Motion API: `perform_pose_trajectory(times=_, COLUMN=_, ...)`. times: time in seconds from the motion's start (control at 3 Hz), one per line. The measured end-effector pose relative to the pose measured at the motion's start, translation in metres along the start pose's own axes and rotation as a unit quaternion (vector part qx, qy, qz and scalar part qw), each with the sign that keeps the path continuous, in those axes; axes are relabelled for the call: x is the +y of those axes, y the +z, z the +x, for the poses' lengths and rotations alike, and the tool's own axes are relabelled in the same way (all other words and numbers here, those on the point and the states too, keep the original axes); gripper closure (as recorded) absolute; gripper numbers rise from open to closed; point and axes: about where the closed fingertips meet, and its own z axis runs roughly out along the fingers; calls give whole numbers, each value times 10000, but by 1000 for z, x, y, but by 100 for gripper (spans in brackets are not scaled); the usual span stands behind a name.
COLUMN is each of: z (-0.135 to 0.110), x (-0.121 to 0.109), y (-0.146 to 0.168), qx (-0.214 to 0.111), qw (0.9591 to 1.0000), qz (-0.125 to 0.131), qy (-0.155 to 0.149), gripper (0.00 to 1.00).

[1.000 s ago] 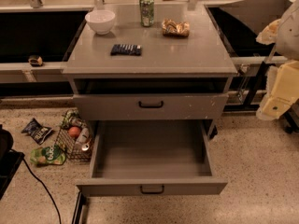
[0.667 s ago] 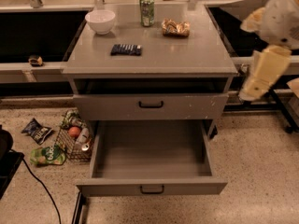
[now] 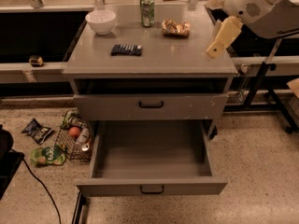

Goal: Place rxbar blueberry into middle drawer

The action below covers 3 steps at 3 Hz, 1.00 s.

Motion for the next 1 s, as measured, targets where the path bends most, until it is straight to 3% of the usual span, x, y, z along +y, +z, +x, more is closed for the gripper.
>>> perform_pose_trajectory(times=0.67, z=0, x=-1, y=3, qx=25, qw=9999, qz=76, qy=65, gripper=0)
perform_pose_trajectory(times=1.0, z=4, x=-17, y=36, qx=-329, qw=9978, qz=214, qy=529, gripper=0)
